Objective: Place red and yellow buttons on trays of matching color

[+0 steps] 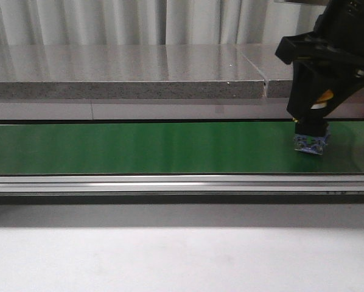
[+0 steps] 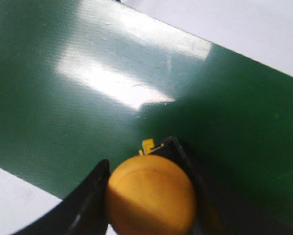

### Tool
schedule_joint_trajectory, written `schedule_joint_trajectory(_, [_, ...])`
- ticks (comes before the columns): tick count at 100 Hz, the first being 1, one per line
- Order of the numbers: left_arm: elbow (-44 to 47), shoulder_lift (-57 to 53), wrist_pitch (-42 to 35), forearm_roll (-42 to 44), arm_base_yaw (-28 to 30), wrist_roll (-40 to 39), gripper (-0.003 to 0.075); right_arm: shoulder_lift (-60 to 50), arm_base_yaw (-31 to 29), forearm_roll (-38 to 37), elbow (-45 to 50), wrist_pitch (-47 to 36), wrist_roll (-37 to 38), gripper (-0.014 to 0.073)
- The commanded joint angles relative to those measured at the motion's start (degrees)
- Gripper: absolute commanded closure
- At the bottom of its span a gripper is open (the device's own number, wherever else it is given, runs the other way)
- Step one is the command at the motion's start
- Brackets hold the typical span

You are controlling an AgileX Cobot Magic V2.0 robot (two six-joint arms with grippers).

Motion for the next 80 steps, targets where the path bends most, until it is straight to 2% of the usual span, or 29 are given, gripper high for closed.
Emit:
schedule_joint_trajectory(1, [-1.5, 0.6, -4.3, 0.3, -0.3, -0.4, 0.0739, -3.2, -0.6, 0.8, -3.9, 1.4, -0.5, 0.0416])
schedule_joint_trajectory(22, [-1.5, 0.6, -4.3, 0.3, -0.3, -0.4, 0.0739, -9.1, -5.2, 0.8, -5.7, 3.3, -0.4, 0.0416])
schedule_joint_trajectory(38, [-1.5, 0.6, -4.3, 0.3, -0.3, -0.4, 0.0739, -14.1, -14.5, 1.6, -5.6, 6.3, 0.1, 0.0416])
schedule_joint_trajectory(50, [-1.5, 0.6, -4.3, 0.3, -0.3, -0.4, 0.0739, -18.1, -21.5, 7.3, -3.2, 6.4, -0.3, 0.0416])
schedule_joint_trajectory(59, [-1.5, 0.6, -4.3, 0.3, -0.3, -0.4, 0.0739, -19.8, -25.2, 7.1, -1.1, 2.6, -1.2, 0.0416])
schedule_joint_trajectory(80, [-1.5, 0.6, -4.3, 0.3, -0.3, -0.4, 0.0739, -19.5, -35.7, 3.6, -1.0, 6.7, -1.2, 0.0416])
